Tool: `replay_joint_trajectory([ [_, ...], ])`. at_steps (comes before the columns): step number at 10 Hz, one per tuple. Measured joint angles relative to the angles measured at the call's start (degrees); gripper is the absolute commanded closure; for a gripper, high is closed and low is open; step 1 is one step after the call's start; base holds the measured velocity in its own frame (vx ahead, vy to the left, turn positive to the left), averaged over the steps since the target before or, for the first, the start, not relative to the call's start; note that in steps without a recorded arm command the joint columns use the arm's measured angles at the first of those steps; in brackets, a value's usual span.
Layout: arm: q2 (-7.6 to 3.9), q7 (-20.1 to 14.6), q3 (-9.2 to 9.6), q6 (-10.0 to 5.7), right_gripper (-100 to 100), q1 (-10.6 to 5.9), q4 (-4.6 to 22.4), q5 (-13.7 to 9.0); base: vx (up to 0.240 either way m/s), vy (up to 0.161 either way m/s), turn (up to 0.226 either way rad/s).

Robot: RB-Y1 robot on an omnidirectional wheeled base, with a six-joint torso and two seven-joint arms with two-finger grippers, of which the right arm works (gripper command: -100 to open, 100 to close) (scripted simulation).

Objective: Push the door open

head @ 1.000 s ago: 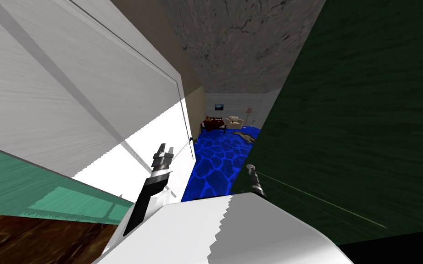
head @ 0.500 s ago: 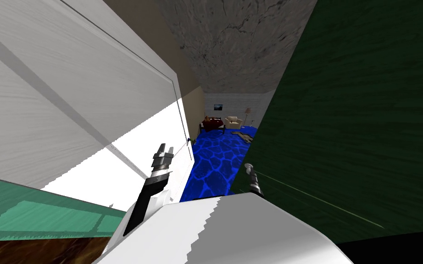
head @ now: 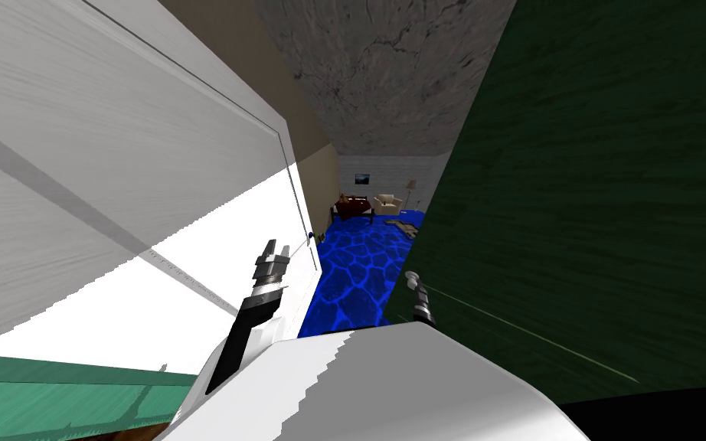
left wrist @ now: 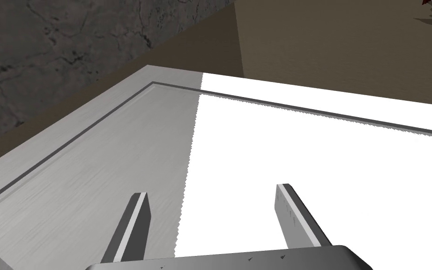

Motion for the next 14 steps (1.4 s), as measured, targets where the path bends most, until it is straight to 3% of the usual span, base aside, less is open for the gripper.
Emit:
replay_joint_trajectory([
  [6, 1.46, -7.51, 0.88, -0.46, 100, -0.96, 0.18, -2.95, 0.038, -0.047, -0.036],
  [7, 1.80, -9.03, 1.08, -0.48, -100, -0.92, -0.77, -3.84, 0.010, -0.025, -0.002],
  [14, 2.56, -18.83, 2.75, 0.15, -100, -1.37, -2.11, -6.64, -0.052, 0.016, 0.011],
])
